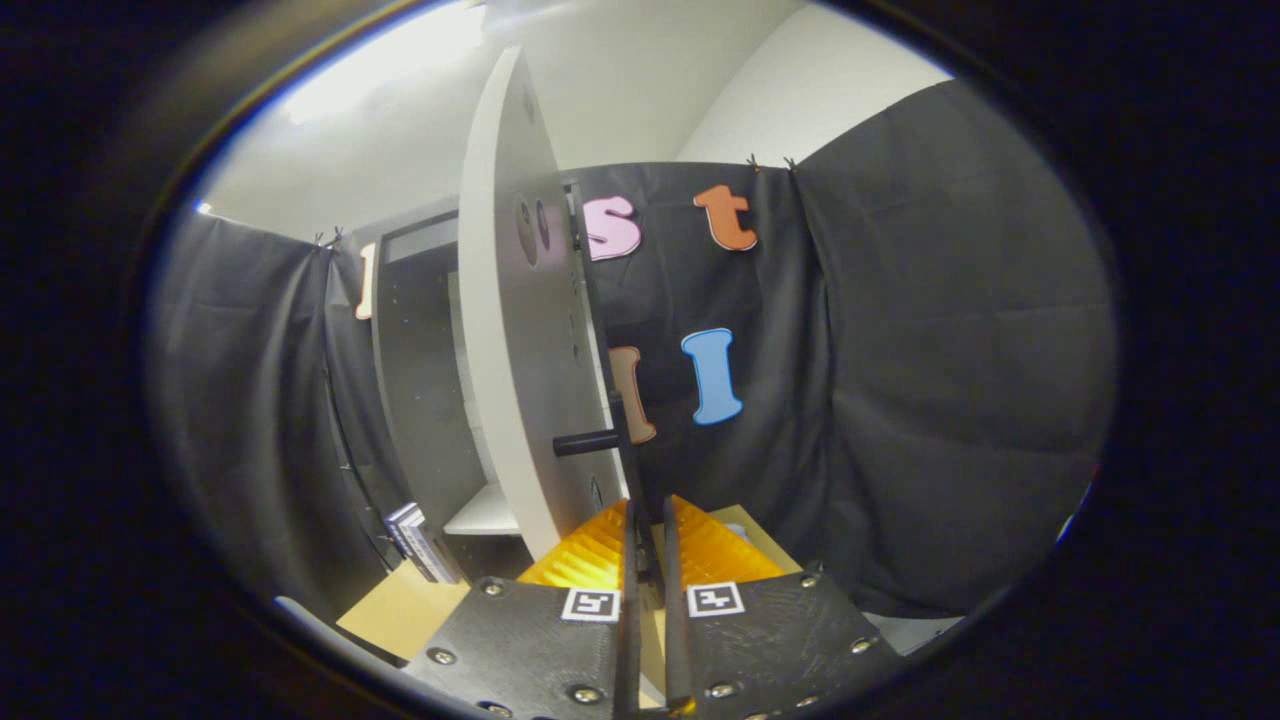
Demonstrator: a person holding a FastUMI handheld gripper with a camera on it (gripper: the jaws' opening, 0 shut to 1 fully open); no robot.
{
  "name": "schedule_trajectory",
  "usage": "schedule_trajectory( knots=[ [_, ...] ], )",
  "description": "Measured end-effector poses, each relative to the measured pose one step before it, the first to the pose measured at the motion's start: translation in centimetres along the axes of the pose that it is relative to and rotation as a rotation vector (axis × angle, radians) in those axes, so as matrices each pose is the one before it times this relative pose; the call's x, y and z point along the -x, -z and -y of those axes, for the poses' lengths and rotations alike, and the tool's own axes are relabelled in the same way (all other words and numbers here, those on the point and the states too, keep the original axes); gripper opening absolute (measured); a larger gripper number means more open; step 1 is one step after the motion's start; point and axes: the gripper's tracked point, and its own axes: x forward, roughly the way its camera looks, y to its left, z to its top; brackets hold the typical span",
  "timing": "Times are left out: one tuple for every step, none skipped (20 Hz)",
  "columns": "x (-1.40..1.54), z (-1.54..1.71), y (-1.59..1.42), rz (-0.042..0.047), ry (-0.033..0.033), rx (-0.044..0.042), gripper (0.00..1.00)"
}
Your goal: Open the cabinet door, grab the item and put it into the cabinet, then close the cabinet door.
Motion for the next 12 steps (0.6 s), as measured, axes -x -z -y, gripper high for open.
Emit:
schedule_trajectory(
  knots=[
    [0.023, 0.480, -0.140, 0.00166, 0.01490, 0.00763, 0.10],
    [0.126, 0.509, -0.099, 0.00084, 0.01533, 0.00330, 0.10],
    [0.193, 0.450, -0.080, 0.00074, 0.01308, 0.00121, 0.10],
    [0.206, 0.228, 0.058, -0.00189, 0.00733, -0.00240, 0.10],
    [0.302, 0.040, -0.064, 0.00051, 0.00306, -0.00881, 0.10],
    [0.184, -0.092, -0.024, 0.00107, -0.00147, -0.00343, 0.10],
    [0.211, -0.057, 0.077, -0.00442, 0.00491, -0.00145, 0.10],
    [0.276, 0.041, 0.168, -0.00245, 0.00806, 0.00968, 0.10],
    [0.485, 0.164, -0.100, 0.00518, 0.02135, 0.01781, 0.10],
    [0.452, 0.025, -0.261, 0.00793, 0.01029, 0.01183, 0.10],
    [0.677, -0.519, -0.275, 0.00828, -0.00408, 0.00345, 0.10],
    [0.765, -0.748, -0.068, 0.00589, -0.00408, 0.00011, 0.10]
  ],
)
